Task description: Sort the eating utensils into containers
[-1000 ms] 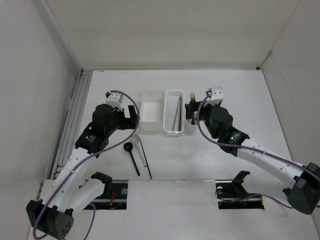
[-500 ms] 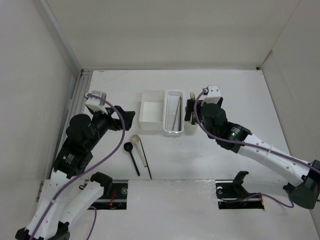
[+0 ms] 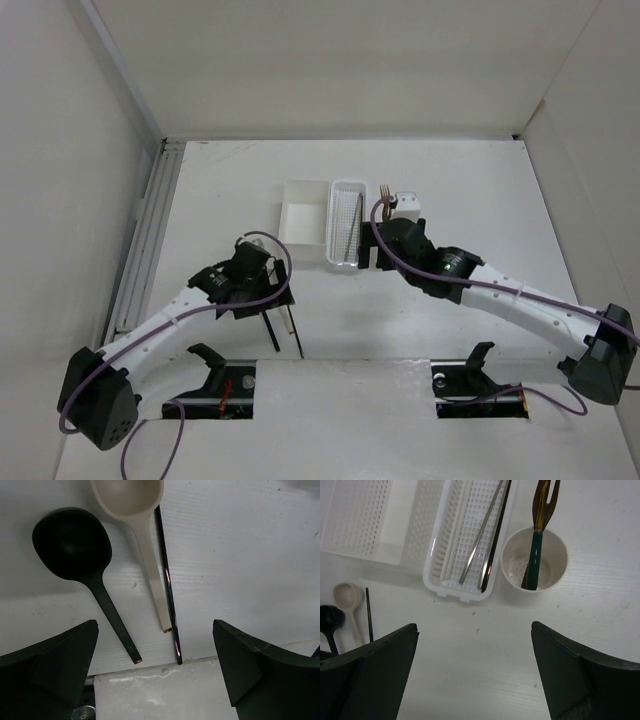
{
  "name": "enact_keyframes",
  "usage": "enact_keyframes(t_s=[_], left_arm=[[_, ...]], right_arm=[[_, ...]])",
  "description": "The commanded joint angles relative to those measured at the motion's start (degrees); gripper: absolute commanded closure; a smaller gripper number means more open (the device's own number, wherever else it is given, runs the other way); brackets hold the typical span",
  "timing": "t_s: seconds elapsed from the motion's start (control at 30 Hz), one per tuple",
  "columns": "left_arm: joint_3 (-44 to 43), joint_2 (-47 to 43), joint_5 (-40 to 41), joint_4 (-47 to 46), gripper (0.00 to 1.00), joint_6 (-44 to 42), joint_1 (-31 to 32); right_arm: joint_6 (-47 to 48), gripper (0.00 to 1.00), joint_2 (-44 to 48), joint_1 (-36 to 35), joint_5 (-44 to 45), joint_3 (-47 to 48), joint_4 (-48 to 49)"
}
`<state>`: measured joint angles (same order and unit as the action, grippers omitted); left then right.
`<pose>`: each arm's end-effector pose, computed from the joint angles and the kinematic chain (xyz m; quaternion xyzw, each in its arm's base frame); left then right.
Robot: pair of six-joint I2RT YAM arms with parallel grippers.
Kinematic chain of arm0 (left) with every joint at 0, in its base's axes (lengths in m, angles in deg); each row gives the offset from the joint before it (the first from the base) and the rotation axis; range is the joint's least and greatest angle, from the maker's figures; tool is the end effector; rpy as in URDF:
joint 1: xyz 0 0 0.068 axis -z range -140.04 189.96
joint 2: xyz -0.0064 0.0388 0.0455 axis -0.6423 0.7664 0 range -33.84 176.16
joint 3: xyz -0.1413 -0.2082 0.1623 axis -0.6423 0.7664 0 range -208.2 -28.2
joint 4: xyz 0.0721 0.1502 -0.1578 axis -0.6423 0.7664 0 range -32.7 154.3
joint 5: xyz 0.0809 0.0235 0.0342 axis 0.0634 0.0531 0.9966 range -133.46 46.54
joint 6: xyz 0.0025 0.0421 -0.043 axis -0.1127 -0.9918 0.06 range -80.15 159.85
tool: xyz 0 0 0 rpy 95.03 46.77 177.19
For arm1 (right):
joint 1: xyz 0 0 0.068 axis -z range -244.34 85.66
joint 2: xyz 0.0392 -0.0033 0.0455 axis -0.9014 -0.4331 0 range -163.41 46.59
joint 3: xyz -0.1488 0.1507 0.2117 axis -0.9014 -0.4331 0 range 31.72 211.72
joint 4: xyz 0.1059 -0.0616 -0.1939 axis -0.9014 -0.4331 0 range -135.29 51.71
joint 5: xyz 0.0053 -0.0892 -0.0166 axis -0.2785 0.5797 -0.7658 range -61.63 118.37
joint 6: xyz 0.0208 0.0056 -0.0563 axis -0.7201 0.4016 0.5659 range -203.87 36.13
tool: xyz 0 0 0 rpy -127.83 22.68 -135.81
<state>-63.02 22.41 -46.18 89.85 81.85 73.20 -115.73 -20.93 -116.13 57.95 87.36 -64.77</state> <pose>0.1207 -0.0818 0.2389 -0.0653 0.9485 -0.2066 0.2310 0.1504 0.1554 0.3281 -0.0412 0.8764 0.1096 0.4671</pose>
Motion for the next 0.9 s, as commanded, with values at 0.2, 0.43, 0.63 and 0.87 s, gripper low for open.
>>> enact_keyframes(t_s=[0.2,0.43,0.63,0.87], left_arm=[[-4.89,3.42,6.23,6.99,0.01,5.81,7.28],[-9.20,10.01,10.28,12.88,0.01,6.52,6.15],[-7.19,11.43,11.33,9.72,0.01,7.92,0.88],[-6.66,10.64,11.33,9.72,0.01,7.40,0.08]], right_arm=[[-6.38,0.02,-0.07,-1.91,-2.69,-1.76,1.08],[-6.90,0.04,4.14,-2.44,-1.38,-1.76,-0.85],[-6.90,0.04,6.62,-2.44,0.48,-3.17,-1.38],[-3.22,0.04,3.29,-2.44,1.62,-0.54,-0.24]])
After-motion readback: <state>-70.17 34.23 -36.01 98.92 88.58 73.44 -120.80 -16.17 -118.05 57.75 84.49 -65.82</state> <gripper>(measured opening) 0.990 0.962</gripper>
